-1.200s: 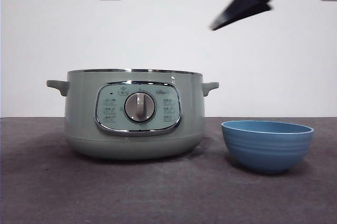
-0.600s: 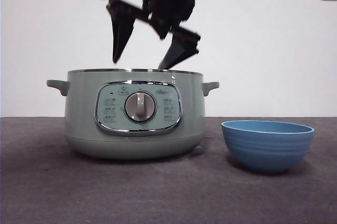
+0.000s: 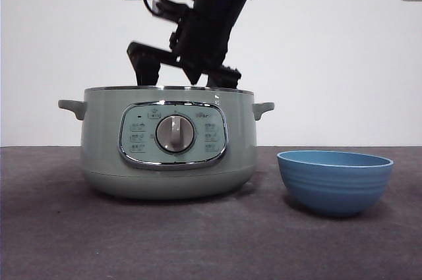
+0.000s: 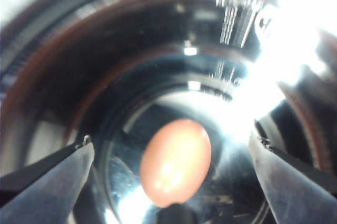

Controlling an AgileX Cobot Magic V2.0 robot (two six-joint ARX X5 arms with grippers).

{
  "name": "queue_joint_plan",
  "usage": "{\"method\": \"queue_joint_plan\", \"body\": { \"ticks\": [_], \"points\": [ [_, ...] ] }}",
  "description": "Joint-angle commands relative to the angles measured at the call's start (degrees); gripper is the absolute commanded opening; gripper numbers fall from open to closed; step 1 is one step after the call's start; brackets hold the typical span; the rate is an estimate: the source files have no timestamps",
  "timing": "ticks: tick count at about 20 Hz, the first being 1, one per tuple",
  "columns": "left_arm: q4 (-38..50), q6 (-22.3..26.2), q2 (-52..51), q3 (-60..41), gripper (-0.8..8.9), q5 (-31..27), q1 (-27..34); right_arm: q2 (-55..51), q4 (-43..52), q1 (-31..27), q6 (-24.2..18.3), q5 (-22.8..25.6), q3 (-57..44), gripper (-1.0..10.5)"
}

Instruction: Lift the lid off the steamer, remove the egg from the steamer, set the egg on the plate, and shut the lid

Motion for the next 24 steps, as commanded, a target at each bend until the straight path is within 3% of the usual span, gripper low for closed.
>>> {"method": "queue_joint_plan", "body": {
  "ticks": [1,10,11,13,15,17,19,21,24],
  "points": [
    [2.9,0.7,-0.6,1.0,-0.08,0.1,-0.1,1.8,0.9,0.1,0.0,0.4,0.1,5.0],
    [2.8,0.8,-0.6,1.0,-0.08,0.1,-0.1,4.8,1.4,0.1,0.0,0.4,0.1,5.0],
    [2.9,1.0,-0.6,1.0,-0.08,0.1,-0.1,5.2,1.4,0.1,0.2,0.6,0.1,4.8],
    [2.8,1.2,-0.6,1.0,-0.08,0.1,-0.1,5.3,2.0,0.1,0.2,1.3,0.1,3.2],
    [2.8,1.7,-0.6,1.0,-0.08,0.1,-0.1,5.3,2.9,0.1,0.2,1.3,0.1,3.1],
    [2.5,1.7,-0.6,1.0,-0.08,0.1,-0.1,5.3,2.8,0.1,0.2,1.2,0.1,1.8],
    [2.4,1.7,-0.6,1.0,-0.08,0.1,-0.1,5.3,2.8,0.1,0.2,1.3,0.1,1.4],
    [2.4,1.7,-0.6,1.0,-0.08,0.1,-0.1,5.3,2.8,0.1,0.2,1.2,0.1,-0.1],
    [2.4,1.7,-0.6,1.0,-0.08,0.0,-0.1,5.3,3.1,0.1,0.2,1.2,0.1,-0.1]
  ]
}}
